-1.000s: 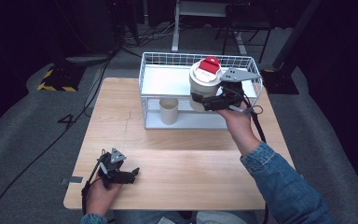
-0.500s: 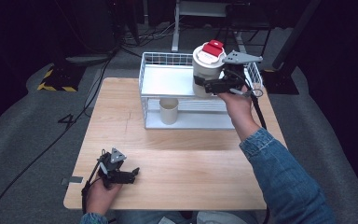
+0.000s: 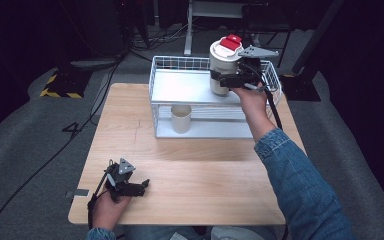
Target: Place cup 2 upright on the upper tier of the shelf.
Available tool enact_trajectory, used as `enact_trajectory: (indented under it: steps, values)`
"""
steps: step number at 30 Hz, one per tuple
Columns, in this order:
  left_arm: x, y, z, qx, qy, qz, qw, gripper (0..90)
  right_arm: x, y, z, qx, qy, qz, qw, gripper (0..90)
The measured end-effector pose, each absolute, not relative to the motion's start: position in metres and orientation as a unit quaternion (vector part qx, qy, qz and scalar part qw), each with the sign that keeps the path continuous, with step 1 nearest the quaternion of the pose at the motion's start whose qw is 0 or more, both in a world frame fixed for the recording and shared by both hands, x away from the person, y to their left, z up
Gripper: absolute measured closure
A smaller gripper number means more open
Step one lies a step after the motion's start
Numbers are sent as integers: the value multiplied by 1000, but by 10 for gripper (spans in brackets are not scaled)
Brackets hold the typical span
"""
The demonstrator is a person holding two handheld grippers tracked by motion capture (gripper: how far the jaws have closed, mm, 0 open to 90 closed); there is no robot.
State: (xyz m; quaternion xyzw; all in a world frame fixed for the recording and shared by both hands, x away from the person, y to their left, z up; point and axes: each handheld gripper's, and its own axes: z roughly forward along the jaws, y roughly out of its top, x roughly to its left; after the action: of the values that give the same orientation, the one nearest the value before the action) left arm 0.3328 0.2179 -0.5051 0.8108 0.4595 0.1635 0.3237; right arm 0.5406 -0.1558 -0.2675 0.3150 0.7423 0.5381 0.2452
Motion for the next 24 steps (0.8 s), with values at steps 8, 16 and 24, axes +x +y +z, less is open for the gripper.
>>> enact_trajectory:
  steps: [8, 16, 24]
  values:
    - [333, 218, -505, 810, 461, 164, 324, 64, 552, -158, -276, 333, 736, 537, 243, 105]
    - [333, 218, -505, 810, 461, 164, 324, 64, 557, -157, -283, 339, 735, 534, 245, 105]
    - [333, 218, -505, 809, 462, 164, 324, 63, 559, -161, -285, 349, 730, 539, 235, 105]
